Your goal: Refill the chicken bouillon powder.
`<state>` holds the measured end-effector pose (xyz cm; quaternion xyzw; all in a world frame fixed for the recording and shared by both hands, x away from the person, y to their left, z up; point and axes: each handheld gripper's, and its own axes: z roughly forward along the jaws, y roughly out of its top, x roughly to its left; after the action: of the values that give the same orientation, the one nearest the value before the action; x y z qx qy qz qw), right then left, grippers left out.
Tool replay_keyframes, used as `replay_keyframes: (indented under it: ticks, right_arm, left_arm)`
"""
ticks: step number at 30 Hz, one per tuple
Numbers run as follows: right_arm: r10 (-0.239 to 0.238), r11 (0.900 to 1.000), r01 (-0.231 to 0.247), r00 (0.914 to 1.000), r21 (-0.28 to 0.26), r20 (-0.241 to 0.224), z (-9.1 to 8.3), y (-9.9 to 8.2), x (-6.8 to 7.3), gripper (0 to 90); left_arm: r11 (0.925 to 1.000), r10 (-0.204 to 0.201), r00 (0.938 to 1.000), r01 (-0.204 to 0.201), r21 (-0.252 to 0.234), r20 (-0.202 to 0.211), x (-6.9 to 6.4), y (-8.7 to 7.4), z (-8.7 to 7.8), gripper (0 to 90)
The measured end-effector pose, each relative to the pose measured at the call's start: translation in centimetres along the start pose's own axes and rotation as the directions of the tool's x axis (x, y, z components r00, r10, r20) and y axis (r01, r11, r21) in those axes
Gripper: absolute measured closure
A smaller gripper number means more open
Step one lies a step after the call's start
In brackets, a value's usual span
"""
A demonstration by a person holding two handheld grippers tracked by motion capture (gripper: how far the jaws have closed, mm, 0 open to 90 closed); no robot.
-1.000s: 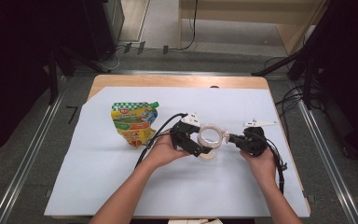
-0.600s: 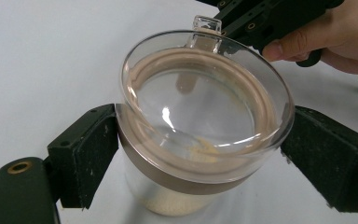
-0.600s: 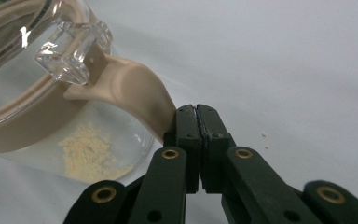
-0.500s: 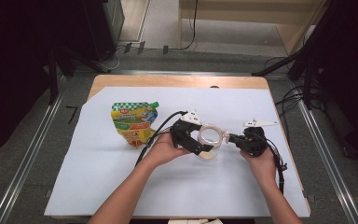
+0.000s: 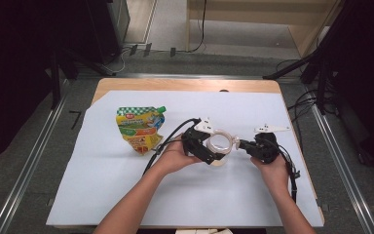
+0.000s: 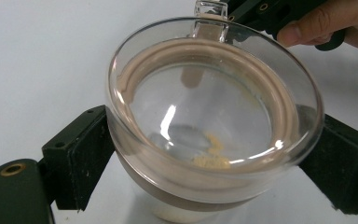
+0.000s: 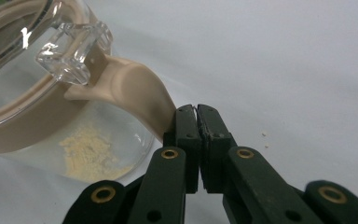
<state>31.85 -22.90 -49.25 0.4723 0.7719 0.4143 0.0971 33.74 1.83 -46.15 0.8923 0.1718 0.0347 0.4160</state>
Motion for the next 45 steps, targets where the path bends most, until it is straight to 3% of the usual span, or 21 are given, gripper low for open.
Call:
replay_keyframes:
  ticks: [5,9,15,19,22,27,30,32,35,36,38,45]
  right_arm:
    - [-0.003,1.0,0.003,1.0,-0.002,-0.001,0.0,0.0,0.0,89.3]
    - [0.005,1.0,-0.005,1.0,-0.002,-0.003,0.0,0.0,0.0,89.3]
    - [0.004,1.0,-0.004,1.0,-0.001,-0.001,0.0,0.0,0.0,89.4]
    - [0.006,1.0,-0.006,1.0,-0.002,-0.003,0.0,0.0,0.0,89.2]
    - [0.008,1.0,-0.008,0.9999,0.0,-0.009,0.1,0.0,-0.1,89.2]
    - [0.01,0.9999,-0.01,0.9999,0.002,-0.008,0.1,0.0,-0.1,89.1]
    - [0.014,0.9999,-0.014,0.9998,0.001,-0.014,0.1,0.0,-0.1,88.1]
    - [0.015,0.9999,-0.015,0.9998,0.002,-0.015,0.1,0.0,-0.1,88.1]
    - [0.011,0.9999,-0.011,0.9999,0.004,-0.011,0.1,0.0,-0.1,88.2]
    - [0.01,1.0,-0.01,0.9999,0.003,-0.012,0.1,0.0,-0.1,88.4]
    - [0.009,1.0,-0.009,0.9999,0.004,-0.014,0.1,0.0,-0.1,88.7]
    - [0.004,1.0,-0.004,0.9998,0.001,-0.021,0.1,0.0,0.0,90.0]
  left_arm:
    - [0.9996,-0.008,0.9998,0.009,0.026,-0.019,-0.3,0.4,-0.2,10.2]
    - [0.9999,-0.012,0.9995,0.012,0.002,-0.029,-0.4,0.6,-0.6,10.8]
    - [0.9999,0.009,0.9995,-0.008,0.012,-0.031,-0.5,1.0,-0.8,11.6]
    - [1.0,-0.007,0.9996,0.007,-0.004,-0.028,-0.5,1.4,-1.1,11.2]
    - [0.9997,0.004,0.9993,-0.003,0.026,-0.038,-0.7,1.8,-1.3,11.2]
    - [0.9997,0.01,0.9996,-0.009,0.021,-0.025,-0.7,2.5,-1.6,11.2]
    - [0.9995,-0.003,0.9998,0.004,-0.03,0.02,-0.6,3.0,-2.1,20.6]
    - [0.9999,0.012,0.9997,-0.012,-0.01,0.02,-0.8,3.6,-2.1,20.7]
    - [0.9998,0.005,0.9991,-0.004,-0.021,0.041,-1.0,4.2,-2.2,26.8]
    - [0.9997,0.007,0.9986,-0.006,-0.024,0.052,-1.1,4.3,-2.3,36.1]
    - [0.9996,0.014,0.998,-0.012,-0.027,0.061,-1.3,4.5,-2.4,38.3]
    - [0.9981,-0.013,0.9936,0.02,-0.058,0.112,-1.9,5.1,-2.7,71.5]
